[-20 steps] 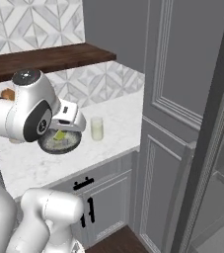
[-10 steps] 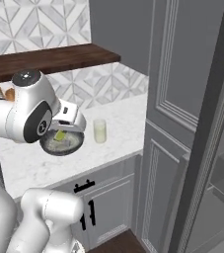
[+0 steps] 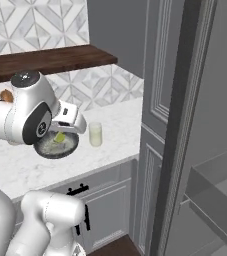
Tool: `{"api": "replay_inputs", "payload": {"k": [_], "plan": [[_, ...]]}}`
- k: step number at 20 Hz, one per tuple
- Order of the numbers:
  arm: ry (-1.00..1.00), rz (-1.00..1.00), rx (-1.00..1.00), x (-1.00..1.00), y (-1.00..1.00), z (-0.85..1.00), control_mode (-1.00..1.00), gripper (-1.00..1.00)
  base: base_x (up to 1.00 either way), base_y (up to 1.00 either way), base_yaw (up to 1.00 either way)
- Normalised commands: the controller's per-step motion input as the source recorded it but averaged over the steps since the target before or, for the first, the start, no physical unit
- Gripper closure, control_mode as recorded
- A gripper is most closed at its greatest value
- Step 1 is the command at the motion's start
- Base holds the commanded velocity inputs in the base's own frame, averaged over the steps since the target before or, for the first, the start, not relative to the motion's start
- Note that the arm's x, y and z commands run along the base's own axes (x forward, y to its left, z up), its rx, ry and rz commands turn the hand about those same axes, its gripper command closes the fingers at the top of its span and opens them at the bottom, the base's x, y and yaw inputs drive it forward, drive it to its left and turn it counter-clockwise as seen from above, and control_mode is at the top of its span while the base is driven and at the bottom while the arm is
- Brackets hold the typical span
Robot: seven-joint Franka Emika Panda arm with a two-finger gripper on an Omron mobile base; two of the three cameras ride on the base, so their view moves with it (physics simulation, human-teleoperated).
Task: Grab a lemon wedge from the fridge and one ice cube from the ice bowl, and put them in the glass of lemonade.
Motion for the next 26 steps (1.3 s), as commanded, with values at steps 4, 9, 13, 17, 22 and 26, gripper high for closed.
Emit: {"api": "replay_inputs", "payload": {"k": [4,9,13,17,22,26], "plan": [[0.00,0.00,0.00,0.00,0.00,0.00,1.00,1.00,0.51,-0.13,0.00],[0.00,0.00,0.00,0.00,0.00,0.00,1.00,1.00,0.70,0.01,0.00],[0.00,0.00,0.00,0.00,0.00,0.00,1.00,1.00,0.03,0.00,0.01],[0.00,0.00,0.00,0.00,0.00,0.00,1.00,1.00,0.00,0.00,0.00],[0.03,0.00,0.00,0.31,0.13,0.00,-1.00,1.00,0.04,0.00,0.00],[0.07,0.00,0.00,0.87,0.47,0.00,-1.00,1.00,0.00,0.00,0.00]]}}
